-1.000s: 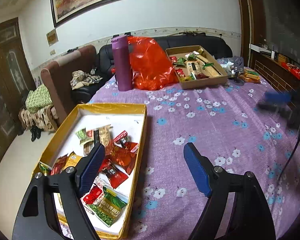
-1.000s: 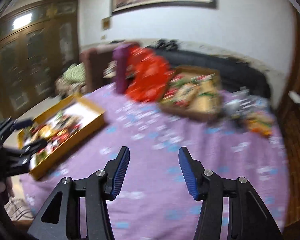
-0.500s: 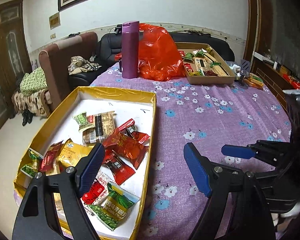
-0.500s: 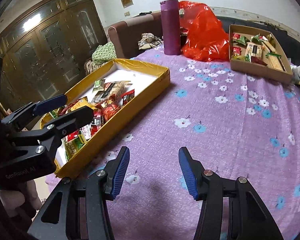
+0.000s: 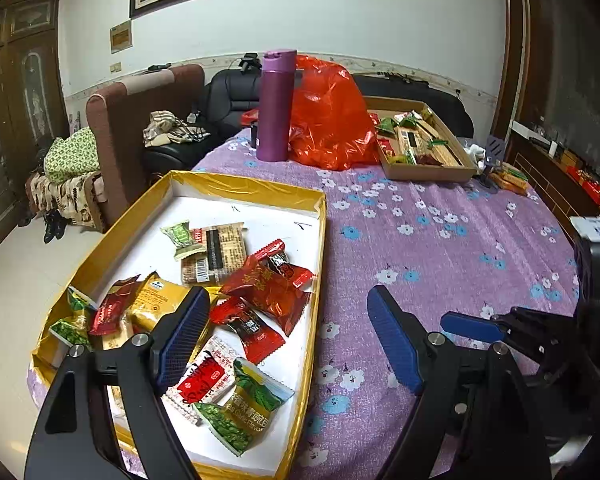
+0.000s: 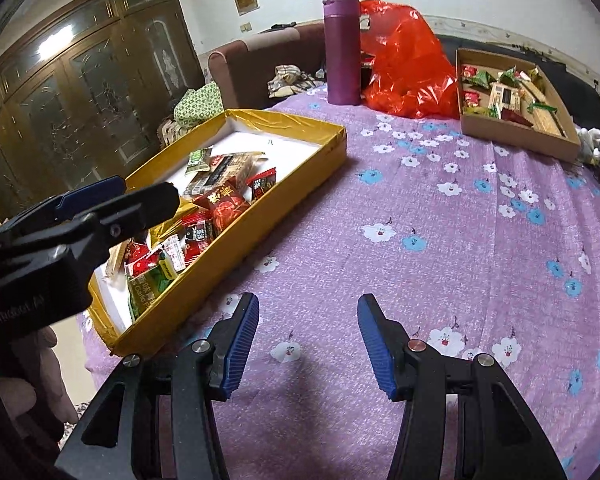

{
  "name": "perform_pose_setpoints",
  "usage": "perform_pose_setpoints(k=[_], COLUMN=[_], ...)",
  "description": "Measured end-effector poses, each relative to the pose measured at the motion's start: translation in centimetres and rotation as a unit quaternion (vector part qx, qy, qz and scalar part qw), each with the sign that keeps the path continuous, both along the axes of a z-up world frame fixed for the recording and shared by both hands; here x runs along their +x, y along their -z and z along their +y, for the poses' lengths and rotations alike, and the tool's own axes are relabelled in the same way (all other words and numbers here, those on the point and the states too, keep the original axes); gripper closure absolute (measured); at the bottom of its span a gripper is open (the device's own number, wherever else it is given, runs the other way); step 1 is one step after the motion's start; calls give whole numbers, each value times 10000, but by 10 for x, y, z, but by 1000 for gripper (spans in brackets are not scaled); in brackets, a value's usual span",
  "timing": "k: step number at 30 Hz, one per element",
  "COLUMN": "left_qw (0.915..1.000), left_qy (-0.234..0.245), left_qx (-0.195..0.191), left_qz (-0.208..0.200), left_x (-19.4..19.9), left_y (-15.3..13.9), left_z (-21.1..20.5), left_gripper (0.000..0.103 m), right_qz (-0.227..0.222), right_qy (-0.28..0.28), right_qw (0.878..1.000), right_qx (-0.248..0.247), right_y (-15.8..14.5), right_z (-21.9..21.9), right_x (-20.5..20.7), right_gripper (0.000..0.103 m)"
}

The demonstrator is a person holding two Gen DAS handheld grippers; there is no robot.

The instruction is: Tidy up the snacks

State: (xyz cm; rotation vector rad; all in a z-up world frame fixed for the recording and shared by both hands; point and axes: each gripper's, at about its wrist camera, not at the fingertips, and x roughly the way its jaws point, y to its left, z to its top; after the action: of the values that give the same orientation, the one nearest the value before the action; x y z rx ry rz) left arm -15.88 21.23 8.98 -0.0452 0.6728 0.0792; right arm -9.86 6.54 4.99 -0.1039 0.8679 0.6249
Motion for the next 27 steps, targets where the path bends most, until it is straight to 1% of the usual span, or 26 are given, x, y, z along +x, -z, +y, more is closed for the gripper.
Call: perform_pose_setpoints(k=[5,8,9,10,11,12,13,15,16,17,18,21,24,27], left_qw=[9993,9959,9922,9895,9852,9823,9797,9742,9735,9748,9788,9850,9871,9889], left_qy=[-174,-346,-447,-491,-571,-637,-702,-903,-951,-933,-896,-862,-797,-727], left_qx=[117,198,255,287,318,302,271,168,143,118,47,-93,-228,-267], left_qz=[-301,-814,-1136,-1327,-1583,-1735,-1856,-2062,-2074,-2023,-1840,-1493,-1373,-1268], left_x=[-12,-29,-41,-49,-60,-68,-74,-87,-88,-87,-82,-77,-74,-72], left_y=[-9,-21,-29,-34,-41,-46,-48,-48,-47,-46,-44,-39,-36,-32], left_z=[0,0,-1,-1,-2,-2,-2,0,0,1,3,4,2,-4], left_gripper=[21,21,21,18,12,8,1,0,0,0,0,0,0,0], right_qz=[-168,-242,-294,-364,-469,-550,-643,-832,-917,-1014,-1073,-1152,-1176,-1144], right_qy=[82,82,83,84,84,79,72,48,42,40,38,37,50,77], right_qw=[9998,9996,9994,9992,9987,9983,9977,9963,9955,9946,9939,9928,9925,9926], right_qx=[52,113,128,144,165,180,196,211,218,235,251,313,342,399], right_y=[-3,-6,-8,-10,-14,-17,-20,-27,-30,-33,-36,-40,-41,-40], right_z=[-1,-3,-4,-5,-6,-6,-7,-8,-9,-11,-12,-17,-22,-28], right_x=[-13,-22,-24,-28,-32,-36,-40,-49,-53,-58,-62,-71,-78,-82], right_gripper=[50,50,50,50,50,50,50,50,50,50,49,48,48,48])
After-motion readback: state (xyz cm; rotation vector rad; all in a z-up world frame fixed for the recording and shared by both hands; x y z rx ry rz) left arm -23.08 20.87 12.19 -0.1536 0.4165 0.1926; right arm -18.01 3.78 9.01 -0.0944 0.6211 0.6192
